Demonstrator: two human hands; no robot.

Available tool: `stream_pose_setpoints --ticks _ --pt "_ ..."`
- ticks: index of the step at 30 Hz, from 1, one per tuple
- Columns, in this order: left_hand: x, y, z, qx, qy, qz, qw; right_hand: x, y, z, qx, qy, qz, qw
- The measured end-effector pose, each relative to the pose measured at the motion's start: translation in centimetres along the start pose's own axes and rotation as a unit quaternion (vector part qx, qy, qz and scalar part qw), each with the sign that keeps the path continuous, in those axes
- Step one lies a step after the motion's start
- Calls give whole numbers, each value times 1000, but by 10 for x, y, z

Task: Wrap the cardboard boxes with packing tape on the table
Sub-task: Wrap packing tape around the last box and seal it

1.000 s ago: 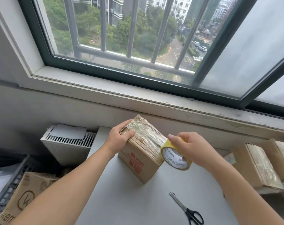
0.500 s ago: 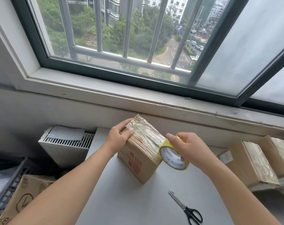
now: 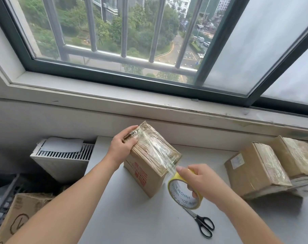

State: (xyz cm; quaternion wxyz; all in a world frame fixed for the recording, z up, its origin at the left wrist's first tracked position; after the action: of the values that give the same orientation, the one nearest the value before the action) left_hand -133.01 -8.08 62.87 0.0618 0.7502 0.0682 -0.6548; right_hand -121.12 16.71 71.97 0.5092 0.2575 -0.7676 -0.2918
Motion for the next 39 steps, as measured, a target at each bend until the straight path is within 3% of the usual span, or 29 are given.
stream_pose_setpoints --ticks 14,18,20,21,23,24,26,30,35,39 --pt "-1 -6 1 59 28 -6 998 -29 -28 12 -74 37 -37 996" --pt "-2 -1 3 101 15 43 994 -37 -41 17 -62 36 28 997" --pt "-6 2 6 119 -35 119 985 -39 -41 17 -61 44 33 997" --pt "-10 3 7 124 -92 212 965 -40 -41 17 -60 46 37 996" --pt "-15 -2 7 138 -220 443 858 -37 -41 18 -50 43 45 997" --pt "-15 -6 3 149 -257 517 803 -36 -43 18 -43 39 47 997" --pt "-15 -16 -9 163 -298 574 745 -33 -46 18 -33 36 58 997" --pt "-15 -18 -24 188 -352 569 719 -33 -45 17 -37 31 69 996" --pt "-13 -19 -48 187 -506 475 695 -32 -39 17 -22 24 78 996" --pt "-10 -18 -52 182 -518 454 701 -28 -40 16 -29 34 54 998"
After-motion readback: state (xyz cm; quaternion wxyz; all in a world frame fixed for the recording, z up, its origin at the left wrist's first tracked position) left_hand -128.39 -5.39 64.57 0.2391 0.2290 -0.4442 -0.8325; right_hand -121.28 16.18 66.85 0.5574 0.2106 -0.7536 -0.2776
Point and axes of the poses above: each hand's wrist, its own z-axis towards the middle knuckle, its own y-axis out of the back of the hand, x = y × z, the point moved 4 cm from there along z, towards the middle knuckle, and after that the axes turned 11 degrees about -x, right-handed, at the moved point
